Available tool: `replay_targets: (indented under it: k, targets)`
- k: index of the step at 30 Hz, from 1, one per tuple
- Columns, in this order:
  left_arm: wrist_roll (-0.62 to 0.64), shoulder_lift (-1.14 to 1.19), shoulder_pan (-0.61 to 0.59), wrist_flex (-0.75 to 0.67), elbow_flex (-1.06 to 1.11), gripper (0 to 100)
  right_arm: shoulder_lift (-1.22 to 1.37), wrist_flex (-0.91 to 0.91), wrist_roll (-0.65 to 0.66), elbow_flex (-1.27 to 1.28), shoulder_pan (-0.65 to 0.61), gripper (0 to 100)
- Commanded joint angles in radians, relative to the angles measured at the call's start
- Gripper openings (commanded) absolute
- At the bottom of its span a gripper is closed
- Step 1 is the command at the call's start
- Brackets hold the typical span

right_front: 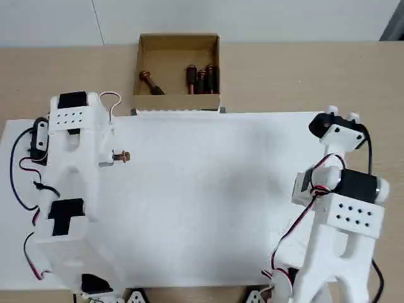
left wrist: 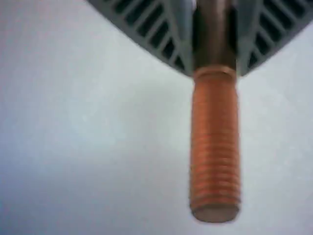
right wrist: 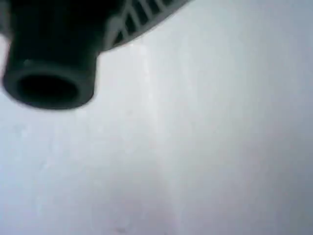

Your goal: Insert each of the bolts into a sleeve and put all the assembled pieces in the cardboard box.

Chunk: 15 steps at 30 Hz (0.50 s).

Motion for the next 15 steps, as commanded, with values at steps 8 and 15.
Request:
replay_targets:
  k: [8,15]
  targets:
    - [-0.083,-0.077,0.000,0.008,-0.007,26,-0.027,-0.004,-0.009,-0.005,0.002,0.4]
    - [-0.279,-0.077,-0.006,0.008,-0.010,27,-0.027,-0.004,-0.009,-0.005,0.004,0.4]
